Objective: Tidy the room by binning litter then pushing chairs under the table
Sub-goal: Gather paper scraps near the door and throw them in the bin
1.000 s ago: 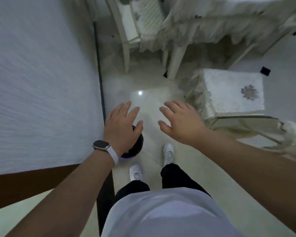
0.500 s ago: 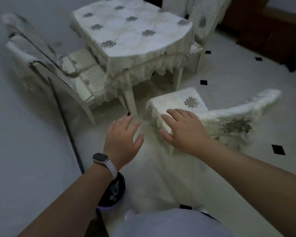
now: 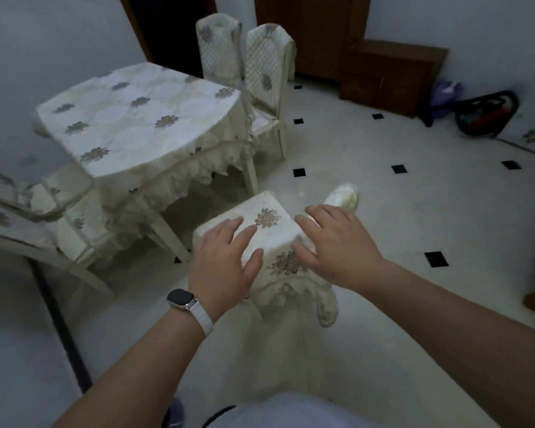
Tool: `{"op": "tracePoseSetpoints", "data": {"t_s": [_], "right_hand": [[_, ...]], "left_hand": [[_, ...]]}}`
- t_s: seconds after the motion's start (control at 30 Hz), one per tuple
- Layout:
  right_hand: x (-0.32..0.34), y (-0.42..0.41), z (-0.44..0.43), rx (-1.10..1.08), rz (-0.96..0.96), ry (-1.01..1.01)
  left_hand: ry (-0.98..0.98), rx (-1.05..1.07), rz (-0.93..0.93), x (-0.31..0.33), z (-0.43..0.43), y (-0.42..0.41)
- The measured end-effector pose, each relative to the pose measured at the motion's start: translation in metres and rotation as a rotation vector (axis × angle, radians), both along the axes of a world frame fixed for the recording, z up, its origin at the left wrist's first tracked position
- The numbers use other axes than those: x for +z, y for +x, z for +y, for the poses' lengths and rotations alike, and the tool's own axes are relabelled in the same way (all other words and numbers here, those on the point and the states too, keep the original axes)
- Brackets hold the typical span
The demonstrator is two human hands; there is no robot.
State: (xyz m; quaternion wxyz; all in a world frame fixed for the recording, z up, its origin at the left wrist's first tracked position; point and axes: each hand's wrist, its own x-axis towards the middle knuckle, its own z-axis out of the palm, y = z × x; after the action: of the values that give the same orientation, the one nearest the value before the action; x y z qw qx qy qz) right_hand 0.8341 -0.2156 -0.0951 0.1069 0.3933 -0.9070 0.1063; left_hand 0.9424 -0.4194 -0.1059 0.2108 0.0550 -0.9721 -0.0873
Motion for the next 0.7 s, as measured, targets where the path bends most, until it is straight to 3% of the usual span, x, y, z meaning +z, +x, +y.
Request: {"op": "tracePoseSetpoints", "data": {"t_s": [0.33, 0.53, 0.7], "right_hand": [[-0.018, -0.082, 0.060, -0.171, 0.007, -0.043], [-0.024, -0.156, 0.069, -0.273, -0.019, 0.074], [-0.008, -0.222, 0.072, -0.336, 0.045, 0.108]], "left_hand": [[0.046, -0.149, 0.023, -0.007, 0.039, -0.125], [0.159, -0.243, 0.000, -0.023, 0.039, -0.231], [0.107, -0.379, -0.017, -0.031, 0.042, -0.314]]}}
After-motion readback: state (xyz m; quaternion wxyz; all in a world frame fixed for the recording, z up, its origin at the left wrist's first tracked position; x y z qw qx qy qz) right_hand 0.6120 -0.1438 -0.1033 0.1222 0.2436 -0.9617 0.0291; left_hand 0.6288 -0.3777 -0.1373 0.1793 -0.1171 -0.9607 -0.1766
